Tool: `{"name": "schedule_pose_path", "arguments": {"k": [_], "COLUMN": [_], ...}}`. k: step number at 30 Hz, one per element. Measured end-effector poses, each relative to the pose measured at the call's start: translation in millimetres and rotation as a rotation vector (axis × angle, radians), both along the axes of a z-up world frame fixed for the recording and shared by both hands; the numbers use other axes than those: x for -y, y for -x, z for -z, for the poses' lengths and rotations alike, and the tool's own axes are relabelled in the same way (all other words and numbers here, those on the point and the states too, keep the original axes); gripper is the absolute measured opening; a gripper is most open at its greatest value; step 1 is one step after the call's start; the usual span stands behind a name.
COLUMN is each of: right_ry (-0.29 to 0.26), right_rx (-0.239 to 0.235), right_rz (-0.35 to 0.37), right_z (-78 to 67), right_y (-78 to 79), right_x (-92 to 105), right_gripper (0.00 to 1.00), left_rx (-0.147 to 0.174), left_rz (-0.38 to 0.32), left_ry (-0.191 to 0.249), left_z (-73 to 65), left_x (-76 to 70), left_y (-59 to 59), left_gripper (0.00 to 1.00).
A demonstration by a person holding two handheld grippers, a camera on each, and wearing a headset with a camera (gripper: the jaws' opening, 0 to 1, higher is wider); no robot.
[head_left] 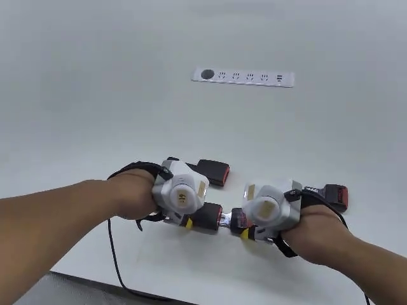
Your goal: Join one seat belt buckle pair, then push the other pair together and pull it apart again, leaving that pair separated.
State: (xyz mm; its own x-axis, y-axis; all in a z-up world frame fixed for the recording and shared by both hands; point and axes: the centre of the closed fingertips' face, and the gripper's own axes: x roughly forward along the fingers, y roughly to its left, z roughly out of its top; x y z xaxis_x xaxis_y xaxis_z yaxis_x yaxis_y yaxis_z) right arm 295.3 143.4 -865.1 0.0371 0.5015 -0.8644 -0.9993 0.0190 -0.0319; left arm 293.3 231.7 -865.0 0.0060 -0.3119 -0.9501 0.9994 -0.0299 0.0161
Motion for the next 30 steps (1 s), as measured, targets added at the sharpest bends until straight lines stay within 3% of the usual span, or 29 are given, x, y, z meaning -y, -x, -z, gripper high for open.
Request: {"name": "schedule_pose_path", "arguments": {"k": [12, 19, 21, 27, 30], "right_ry": [-0.031, -0.051, -0.025, -0.022, -0.028], "right_rx": [0.004, -0.011, -0.001, -0.002, 0.012], "right_rz": [0.005, 0.023, 0.031, 0.031, 0.018], "right_z": [-2.0, -1.9, 2.1, 1.7, 1.5], "right_y": [-2.3, -2.6, -5.0, -4.5, -2.5], "right_x": [-10.6, -18.4, -13.0, -14.3, -13.9], "right_gripper": [0.31, 0.31, 0.31, 0.31, 0.31], "left_rx": [0.001, -0.005, -0.001, -0.006, -0.005], "left_rz": [-0.031, -0.039, -0.042, -0.050, -0.049], "left_ry": [0.017, -0.004, 0.011, 0.019, 0.045], "left_z": [0.0, 0.4, -0.2, -0.2, -1.6], "left_x": [0.0, -2.4, -2.2, -3.2, -4.7], "left_y": [-0.1, 0.7, 0.5, -1.4, -2.7], "left_gripper": [0.30, 0.30, 0.30, 0.30, 0.30]}}
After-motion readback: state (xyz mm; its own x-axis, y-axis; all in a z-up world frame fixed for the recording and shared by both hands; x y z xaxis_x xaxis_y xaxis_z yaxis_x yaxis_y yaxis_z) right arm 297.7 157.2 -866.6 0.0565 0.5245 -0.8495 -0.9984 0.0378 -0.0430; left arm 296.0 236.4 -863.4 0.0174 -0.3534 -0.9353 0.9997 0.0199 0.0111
